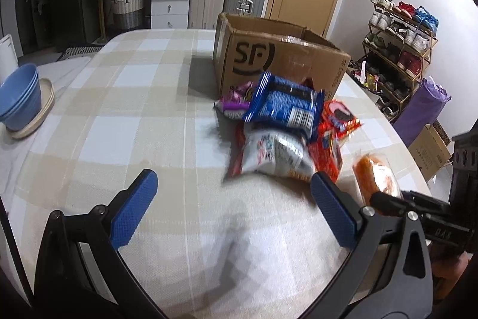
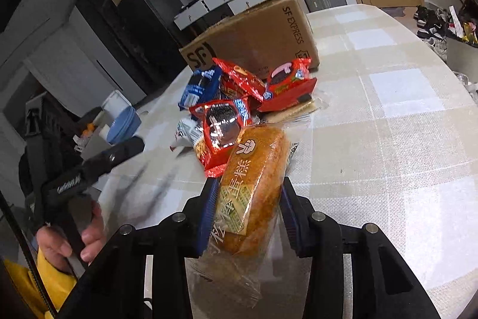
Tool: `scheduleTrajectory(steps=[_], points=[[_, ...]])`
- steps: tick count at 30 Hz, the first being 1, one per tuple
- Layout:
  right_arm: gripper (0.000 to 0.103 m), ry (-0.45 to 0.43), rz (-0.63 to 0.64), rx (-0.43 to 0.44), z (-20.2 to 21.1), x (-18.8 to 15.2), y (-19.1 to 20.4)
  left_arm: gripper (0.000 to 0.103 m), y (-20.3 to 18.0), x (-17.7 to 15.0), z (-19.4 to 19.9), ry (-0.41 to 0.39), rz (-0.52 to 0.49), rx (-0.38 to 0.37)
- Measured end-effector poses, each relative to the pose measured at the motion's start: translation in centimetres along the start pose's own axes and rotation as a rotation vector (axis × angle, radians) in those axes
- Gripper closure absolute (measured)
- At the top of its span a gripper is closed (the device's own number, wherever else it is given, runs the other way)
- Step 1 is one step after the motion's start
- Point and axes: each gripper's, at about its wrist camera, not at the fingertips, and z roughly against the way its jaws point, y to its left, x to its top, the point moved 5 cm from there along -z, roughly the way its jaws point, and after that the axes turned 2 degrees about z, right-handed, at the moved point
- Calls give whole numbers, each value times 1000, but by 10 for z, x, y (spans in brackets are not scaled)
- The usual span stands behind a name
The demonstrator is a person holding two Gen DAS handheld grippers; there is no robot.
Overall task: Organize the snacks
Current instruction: 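Lift the bread loaf with the right gripper while the left grasps the blue biscuit pack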
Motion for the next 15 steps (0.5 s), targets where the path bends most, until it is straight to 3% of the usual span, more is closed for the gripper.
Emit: scheduleTrajectory(steps=[5,11,15], points=[[62,-24,-4,6,9,7,-5,1,-18,35,-15,-34,-61,-4],[62,-33,-37,10,15,8,-15,1,-41,66,-52,-6,-144,16],[62,-34,-56,10,15,8,-23,12,-47,75,-74,48,-141,-24]])
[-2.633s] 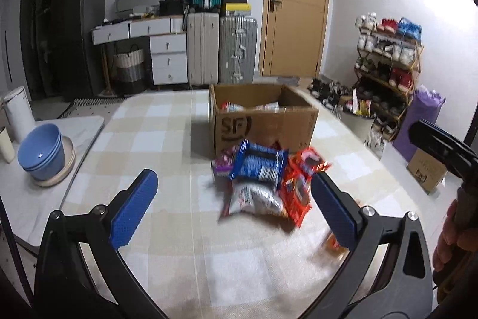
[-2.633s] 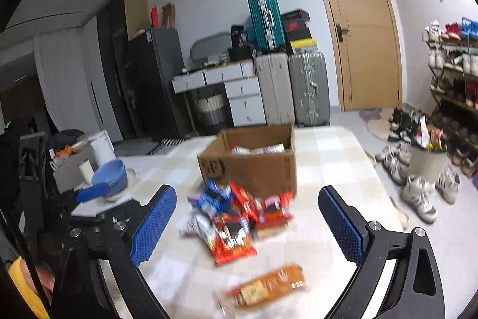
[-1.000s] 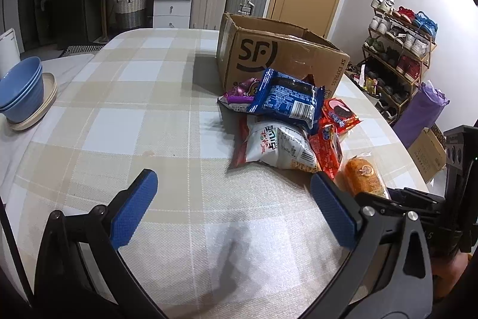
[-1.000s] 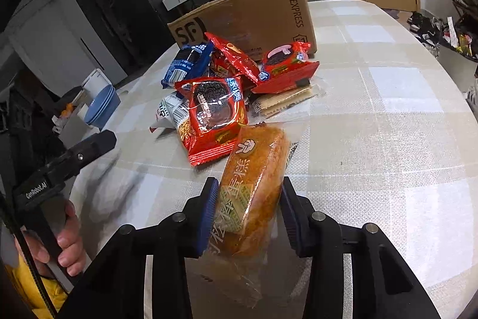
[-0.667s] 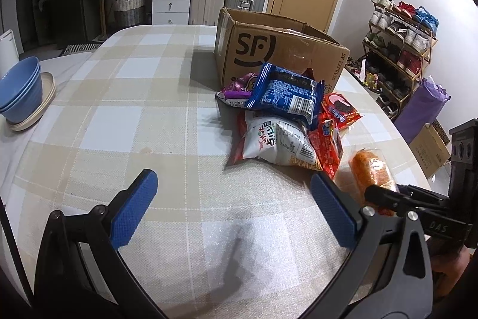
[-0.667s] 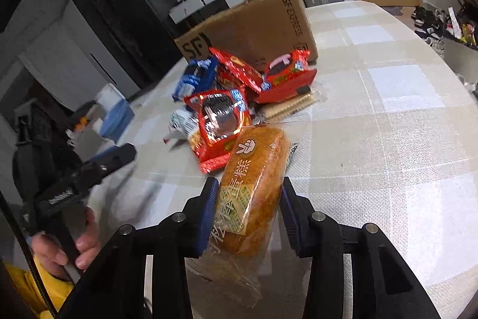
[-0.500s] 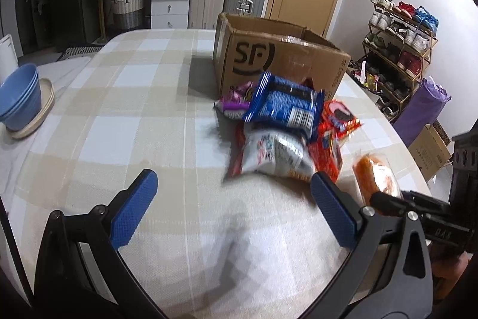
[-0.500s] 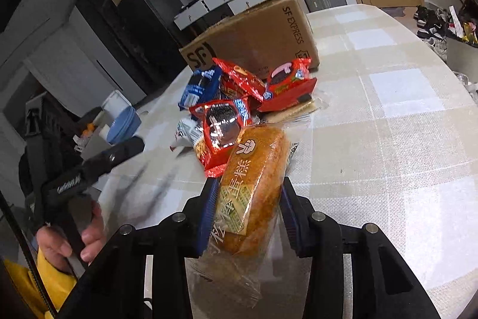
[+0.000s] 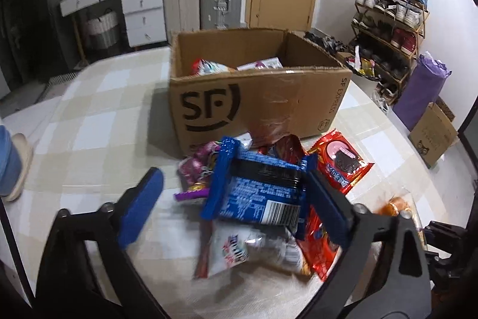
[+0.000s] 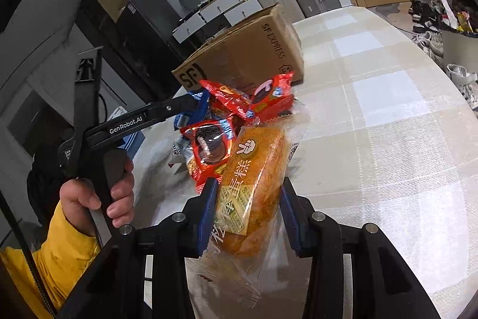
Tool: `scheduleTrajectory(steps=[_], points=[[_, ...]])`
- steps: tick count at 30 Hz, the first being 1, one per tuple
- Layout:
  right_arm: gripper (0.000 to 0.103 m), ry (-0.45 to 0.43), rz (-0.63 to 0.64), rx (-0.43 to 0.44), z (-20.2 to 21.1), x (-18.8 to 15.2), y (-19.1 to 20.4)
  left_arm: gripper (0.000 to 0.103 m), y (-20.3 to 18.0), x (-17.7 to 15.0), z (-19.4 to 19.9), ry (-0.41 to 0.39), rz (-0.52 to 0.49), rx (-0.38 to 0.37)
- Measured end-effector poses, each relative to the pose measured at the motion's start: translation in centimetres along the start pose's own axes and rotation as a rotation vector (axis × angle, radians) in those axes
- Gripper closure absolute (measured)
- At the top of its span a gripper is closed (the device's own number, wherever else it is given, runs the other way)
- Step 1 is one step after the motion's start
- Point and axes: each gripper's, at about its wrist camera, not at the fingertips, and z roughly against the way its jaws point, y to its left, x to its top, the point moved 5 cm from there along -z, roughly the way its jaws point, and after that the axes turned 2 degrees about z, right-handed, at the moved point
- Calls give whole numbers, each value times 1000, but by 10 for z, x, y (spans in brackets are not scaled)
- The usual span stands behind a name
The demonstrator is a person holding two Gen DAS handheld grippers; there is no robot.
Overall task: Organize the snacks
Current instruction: 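Lift the bread loaf with the right gripper while the left grasps the blue biscuit pack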
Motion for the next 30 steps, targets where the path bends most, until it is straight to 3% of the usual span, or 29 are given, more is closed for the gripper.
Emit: scheduleTrajectory(steps=[7,14,30], points=[[62,4,-12,17,-1,-2,-2,39,-7,3,-19,44,19,-83],[62,-2,-7,18,2,-3,2,57,-13,0,-21,39,21,-111],[62,-22,12,9,8,3,11,61,6,-10,2,15,85,-142]])
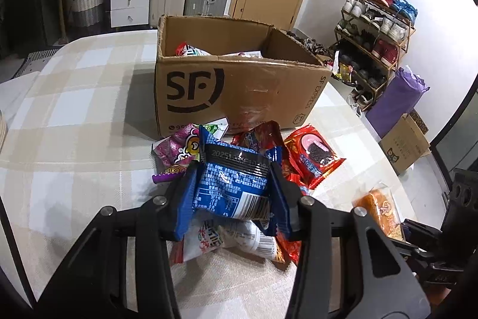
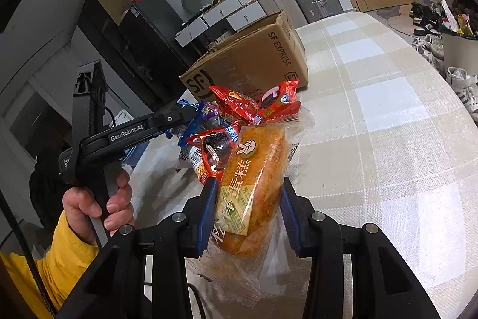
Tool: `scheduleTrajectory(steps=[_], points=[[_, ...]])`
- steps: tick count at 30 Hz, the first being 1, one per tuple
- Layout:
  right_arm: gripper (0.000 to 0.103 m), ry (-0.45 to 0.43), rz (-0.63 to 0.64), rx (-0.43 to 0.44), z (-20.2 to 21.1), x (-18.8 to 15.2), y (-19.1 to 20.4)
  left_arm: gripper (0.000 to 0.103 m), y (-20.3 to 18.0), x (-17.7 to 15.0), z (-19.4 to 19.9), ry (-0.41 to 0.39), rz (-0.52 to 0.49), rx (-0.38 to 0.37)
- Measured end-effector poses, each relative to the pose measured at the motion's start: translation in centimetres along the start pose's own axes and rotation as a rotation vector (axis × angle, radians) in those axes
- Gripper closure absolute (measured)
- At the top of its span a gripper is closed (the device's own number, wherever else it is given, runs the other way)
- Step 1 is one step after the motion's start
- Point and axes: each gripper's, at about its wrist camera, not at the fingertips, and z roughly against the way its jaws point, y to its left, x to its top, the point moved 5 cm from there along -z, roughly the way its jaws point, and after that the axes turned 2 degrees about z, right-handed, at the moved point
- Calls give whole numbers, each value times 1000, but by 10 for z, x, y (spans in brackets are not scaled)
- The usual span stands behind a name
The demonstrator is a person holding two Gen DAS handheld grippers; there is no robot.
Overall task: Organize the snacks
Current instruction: 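Lift the bread loaf with the right gripper while the left grasps the blue biscuit pack, then carry the bread loaf and blue biscuit pack over the cardboard box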
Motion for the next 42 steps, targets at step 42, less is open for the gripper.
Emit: scheduleTrajectory(steps=[42], points=[[62,-90,142,91,31,40,99,61,-5,-70,223,-197,-35,-21]])
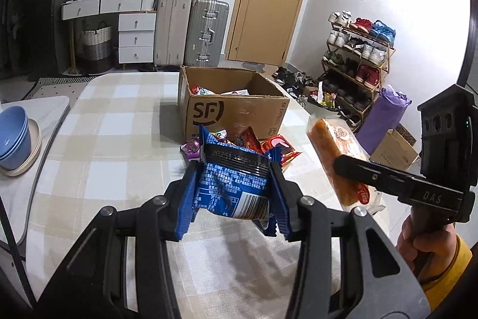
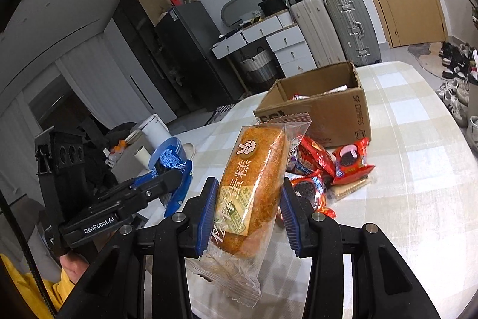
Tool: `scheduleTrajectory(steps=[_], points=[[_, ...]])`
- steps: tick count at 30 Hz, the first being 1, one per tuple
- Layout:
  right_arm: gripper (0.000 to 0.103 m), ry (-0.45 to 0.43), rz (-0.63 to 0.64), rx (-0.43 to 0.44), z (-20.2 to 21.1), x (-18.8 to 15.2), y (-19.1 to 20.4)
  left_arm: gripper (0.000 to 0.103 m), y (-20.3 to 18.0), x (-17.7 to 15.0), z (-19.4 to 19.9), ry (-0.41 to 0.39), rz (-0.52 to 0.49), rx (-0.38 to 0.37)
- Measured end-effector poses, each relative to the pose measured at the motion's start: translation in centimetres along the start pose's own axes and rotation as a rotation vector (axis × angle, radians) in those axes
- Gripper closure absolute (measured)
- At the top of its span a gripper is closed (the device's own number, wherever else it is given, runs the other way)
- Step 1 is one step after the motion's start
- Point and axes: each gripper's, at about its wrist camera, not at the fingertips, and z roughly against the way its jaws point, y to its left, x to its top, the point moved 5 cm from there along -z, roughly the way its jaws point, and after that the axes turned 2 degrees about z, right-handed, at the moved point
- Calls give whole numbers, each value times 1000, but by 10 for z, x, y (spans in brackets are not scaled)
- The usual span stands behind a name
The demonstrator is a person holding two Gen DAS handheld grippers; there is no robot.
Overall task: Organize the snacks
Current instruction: 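Carry the bread loaf and blue biscuit pack over the cardboard box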
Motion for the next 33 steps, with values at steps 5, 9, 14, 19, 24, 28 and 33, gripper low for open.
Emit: scheduleTrajectory(steps=[5,9,14,19,24,28,33], points=[[62,-16,-6,4,-4,8,-2,61,-5,3,5,-4,-10,-1],[62,-37,-2,20,-6,19,0,61,-6,9,1,5,1,-4],[62,-64,35,30,-8,46,3,61,-4,32,-13,2,-3,-3],[62,-86,84,29,-11,82,2,61,-5,64,-26,-12,-18,4],[62,-87,119,25,-23,119,-4,61,-8,111,-50,-31,-39,16],[62,-74,125,17,-43,147,-15,61,-11,150,-77,-30,-45,43],[62,-65,100,7,-68,178,-34,61,-8,190,-126,-5,5,62]])
